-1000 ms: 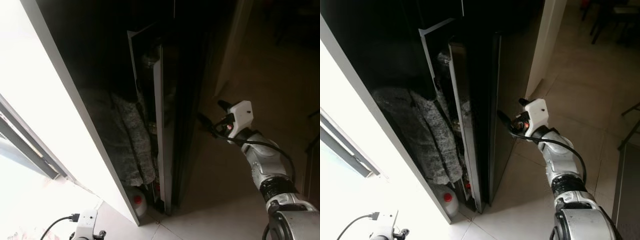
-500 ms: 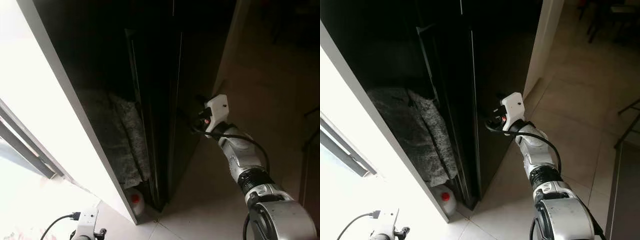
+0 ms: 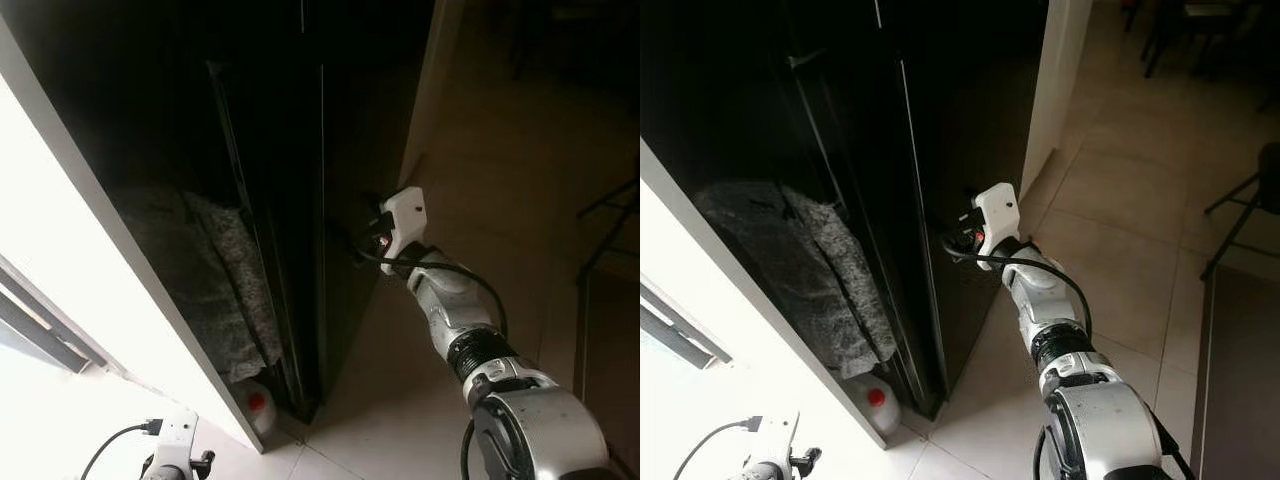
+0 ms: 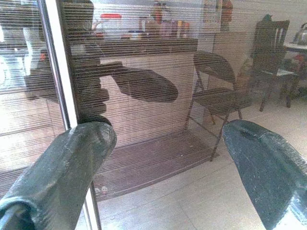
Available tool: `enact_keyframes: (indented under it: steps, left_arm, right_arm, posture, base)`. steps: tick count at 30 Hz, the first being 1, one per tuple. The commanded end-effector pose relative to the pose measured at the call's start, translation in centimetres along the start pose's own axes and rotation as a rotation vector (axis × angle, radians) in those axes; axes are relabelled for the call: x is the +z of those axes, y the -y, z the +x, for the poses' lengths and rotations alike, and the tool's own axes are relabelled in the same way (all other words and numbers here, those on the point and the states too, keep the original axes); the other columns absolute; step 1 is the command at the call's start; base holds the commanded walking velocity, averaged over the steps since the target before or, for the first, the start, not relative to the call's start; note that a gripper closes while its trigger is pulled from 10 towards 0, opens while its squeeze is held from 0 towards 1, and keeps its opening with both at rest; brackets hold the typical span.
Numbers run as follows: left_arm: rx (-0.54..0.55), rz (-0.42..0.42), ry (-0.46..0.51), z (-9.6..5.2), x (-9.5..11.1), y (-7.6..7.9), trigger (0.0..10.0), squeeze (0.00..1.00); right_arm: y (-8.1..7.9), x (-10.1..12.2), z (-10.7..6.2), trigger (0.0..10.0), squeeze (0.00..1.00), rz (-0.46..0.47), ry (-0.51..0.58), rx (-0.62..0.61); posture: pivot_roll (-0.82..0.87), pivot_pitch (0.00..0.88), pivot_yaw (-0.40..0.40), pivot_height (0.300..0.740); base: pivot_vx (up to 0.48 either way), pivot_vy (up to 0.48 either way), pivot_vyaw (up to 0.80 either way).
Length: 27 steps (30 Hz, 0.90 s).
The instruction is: Restocking fridge
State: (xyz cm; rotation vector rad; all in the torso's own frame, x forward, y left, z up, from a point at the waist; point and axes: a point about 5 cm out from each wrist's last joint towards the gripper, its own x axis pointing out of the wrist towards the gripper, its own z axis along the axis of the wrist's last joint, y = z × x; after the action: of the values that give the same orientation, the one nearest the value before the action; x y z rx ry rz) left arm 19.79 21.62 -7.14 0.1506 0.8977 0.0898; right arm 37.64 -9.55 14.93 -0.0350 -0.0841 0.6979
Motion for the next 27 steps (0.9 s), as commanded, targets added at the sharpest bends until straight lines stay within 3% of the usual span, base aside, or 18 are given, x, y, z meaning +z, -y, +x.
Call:
enact_keyframes:
  steps: [1, 10, 17, 18, 19, 21, 23, 26, 27]
  left_arm:
    - [0.004, -0.004, 0.004, 0.0, 0.1, 0.0, 10.0, 0.0]
    - [-0.001, -0.003, 0.015, 0.1, 0.5, 0.2, 10.0, 0.0]
    - [-0.002, -0.005, 0.016, 0.1, 0.4, 0.4, 10.0, 0.0]
    - [-0.002, -0.006, 0.015, 0.1, 0.4, 0.4, 10.0, 0.0]
    - [0.0, -0.008, 0.012, 0.0, 0.2, 0.5, 10.0, 0.0]
    - [0.001, -0.008, 0.011, 0.0, 0.1, 0.5, 10.0, 0.0]
    - [0.001, -0.008, 0.009, 0.0, 0.0, 0.5, 10.0, 0.0]
    - [0.0, -0.005, 0.006, 0.0, -0.2, 0.5, 10.0, 0.0]
    - [0.0, -0.005, 0.006, 0.0, -0.2, 0.5, 10.0, 0.0]
  right_arm:
    - [-3.4, 1.7, 2.6, 10.0, 0.0, -0.035, 0.04, 0.169]
    - [-3.8, 2.3, 3.3, 10.0, 0.0, -0.028, 0.047, 0.173]
    - [-2.1, 0.8, 1.3, 10.0, 0.0, -0.036, 0.046, 0.101]
    - [-1.2, 0.1, 0.2, 10.0, 0.0, -0.042, 0.039, 0.052]
    - [0.9, -1.1, -2.5, 10.0, 0.0, -0.057, 0.036, -0.072]
    - [1.5, -1.3, -3.3, 10.0, 0.0, -0.061, 0.037, -0.11]
    - [2.9, -1.8, -5.1, 10.0, 0.0, -0.059, 0.04, -0.209]
    - [6.6, -2.7, -10.6, 10.0, 0.0, -0.06, 0.053, -0.515]
    - [6.6, -2.7, -10.6, 10.0, 0.0, -0.06, 0.053, -0.515]
  posture:
    - [-0.19, 0.0, 0.043, 0.74]
    - [-0.19, 0.0, 0.044, 0.74]
    - [-0.2, 0.0, 0.038, 0.74]
    - [-0.2, 0.0, 0.035, 0.74]
    - [-0.21, 0.0, 0.034, 0.74]
    - [-0.21, 0.0, 0.034, 0.74]
    - [-0.21, 0.0, 0.035, 0.74]
    - [-0.22, 0.0, 0.036, 0.74]
    - [-0.22, 0.0, 0.036, 0.74]
  base:
    - [0.0, 0.0, 0.0]
    - [0.0, 0.0, 0.0]
    - [0.0, 0.0, 0.0]
    - [0.0, 0.0, 0.0]
    - [0.0, 0.0, 0.0]
    - [0.0, 0.0, 0.0]
    - [0.0, 0.0, 0.0]
    - [0.0, 0.0, 0.0]
    - [0.0, 0.0, 0.0]
